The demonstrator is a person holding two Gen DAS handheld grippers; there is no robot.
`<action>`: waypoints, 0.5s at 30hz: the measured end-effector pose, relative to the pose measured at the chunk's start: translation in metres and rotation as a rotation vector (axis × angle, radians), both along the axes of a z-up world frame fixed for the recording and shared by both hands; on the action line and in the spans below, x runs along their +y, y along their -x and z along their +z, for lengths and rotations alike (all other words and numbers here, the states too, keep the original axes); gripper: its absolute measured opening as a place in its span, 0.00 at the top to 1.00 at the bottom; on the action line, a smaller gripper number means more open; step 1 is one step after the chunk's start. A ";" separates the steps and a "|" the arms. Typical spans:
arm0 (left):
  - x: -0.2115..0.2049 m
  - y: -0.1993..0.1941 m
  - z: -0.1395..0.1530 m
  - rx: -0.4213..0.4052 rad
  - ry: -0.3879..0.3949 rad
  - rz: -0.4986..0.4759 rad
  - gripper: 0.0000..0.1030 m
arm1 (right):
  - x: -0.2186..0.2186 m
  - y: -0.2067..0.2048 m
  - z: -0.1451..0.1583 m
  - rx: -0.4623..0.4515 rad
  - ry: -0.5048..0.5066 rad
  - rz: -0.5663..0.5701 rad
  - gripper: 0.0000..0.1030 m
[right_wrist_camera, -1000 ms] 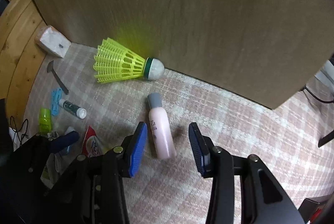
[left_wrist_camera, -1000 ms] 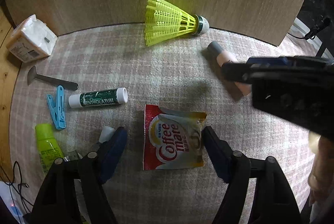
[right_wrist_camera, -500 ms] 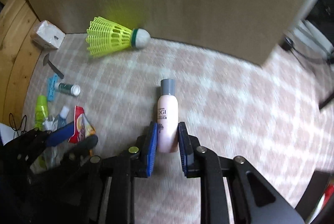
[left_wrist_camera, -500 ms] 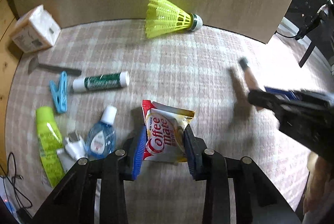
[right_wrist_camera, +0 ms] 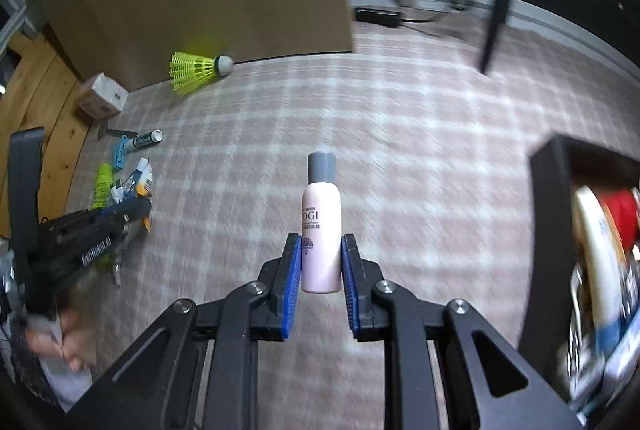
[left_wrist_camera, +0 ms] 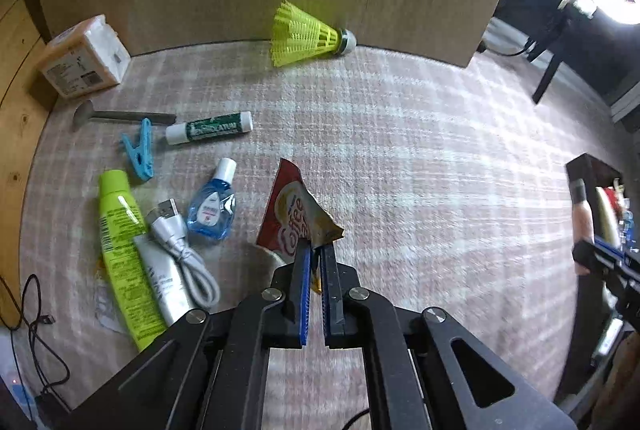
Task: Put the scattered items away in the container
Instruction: 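Grasp the coffee-mate sachet with the left gripper while the right grasps the pink bottle, then carry sachet and pink bottle to the black box and release both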
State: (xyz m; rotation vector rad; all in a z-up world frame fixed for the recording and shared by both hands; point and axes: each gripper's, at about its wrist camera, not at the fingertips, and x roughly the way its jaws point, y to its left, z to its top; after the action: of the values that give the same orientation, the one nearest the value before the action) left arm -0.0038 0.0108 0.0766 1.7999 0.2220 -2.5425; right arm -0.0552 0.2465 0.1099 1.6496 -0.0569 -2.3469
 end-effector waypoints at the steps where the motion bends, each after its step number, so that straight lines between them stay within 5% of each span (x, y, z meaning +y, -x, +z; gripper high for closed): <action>1: -0.004 -0.005 0.005 0.009 -0.004 -0.002 0.97 | 0.007 -0.008 0.005 0.010 0.001 -0.017 0.81; 8: 0.024 -0.005 0.047 0.062 0.005 -0.056 0.97 | 0.068 -0.052 0.035 0.061 0.016 -0.148 0.81; 15: 0.105 -0.006 0.073 0.117 0.037 -0.146 0.97 | 0.151 -0.089 0.058 0.111 0.011 -0.260 0.81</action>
State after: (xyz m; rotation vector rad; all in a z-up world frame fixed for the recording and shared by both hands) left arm 0.0018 0.1162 0.1491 1.7161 0.0466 -2.7347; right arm 0.0343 0.3973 0.1682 1.5868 -0.2774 -2.6188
